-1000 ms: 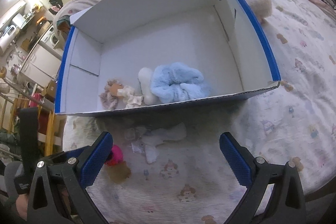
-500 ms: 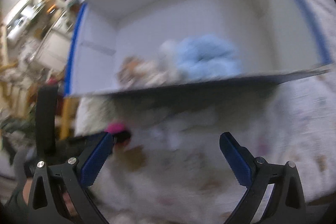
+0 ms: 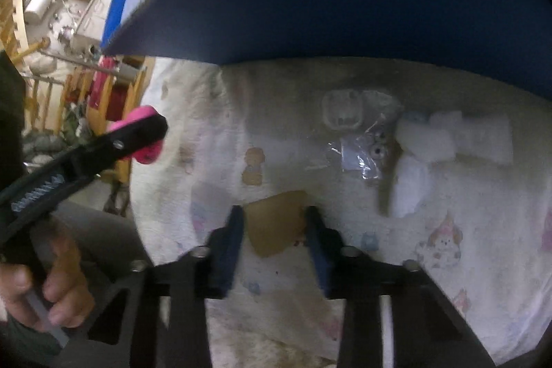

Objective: Organize soft objects
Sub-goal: 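Grasp the pink rubber toy with the left gripper, then lift the pink toy with the left gripper and carry it over the box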

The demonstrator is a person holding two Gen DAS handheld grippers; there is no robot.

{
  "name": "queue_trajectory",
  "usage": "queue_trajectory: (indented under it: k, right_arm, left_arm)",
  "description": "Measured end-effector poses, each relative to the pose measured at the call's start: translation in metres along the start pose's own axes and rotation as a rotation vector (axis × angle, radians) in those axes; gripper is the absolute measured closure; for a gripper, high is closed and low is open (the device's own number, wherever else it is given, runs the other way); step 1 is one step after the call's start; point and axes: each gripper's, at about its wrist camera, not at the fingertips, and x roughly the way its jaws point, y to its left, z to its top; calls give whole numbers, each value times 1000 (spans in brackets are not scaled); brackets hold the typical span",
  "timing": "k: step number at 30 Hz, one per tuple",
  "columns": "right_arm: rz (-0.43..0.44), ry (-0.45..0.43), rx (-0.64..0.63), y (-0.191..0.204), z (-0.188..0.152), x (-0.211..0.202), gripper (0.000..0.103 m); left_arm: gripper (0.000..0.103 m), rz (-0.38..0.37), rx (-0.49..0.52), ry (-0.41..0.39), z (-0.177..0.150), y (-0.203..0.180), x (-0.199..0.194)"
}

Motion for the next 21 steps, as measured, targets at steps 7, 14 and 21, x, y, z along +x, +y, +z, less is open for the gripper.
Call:
queue_trajectory:
  k: [7,14,21]
  right_arm:
    - [28,-88,-39,5,-6,-23,95]
    - [15,-144,-42,1,-12,-43,95]
    - [0,-164,-52,1,-11,-50,95]
  left_arm:
    - [60,-1,3,-5,1,-2,0]
    - [60,13,22,-6,-1,-8,5]
    - [60,36,37,-21,-4,-10,3]
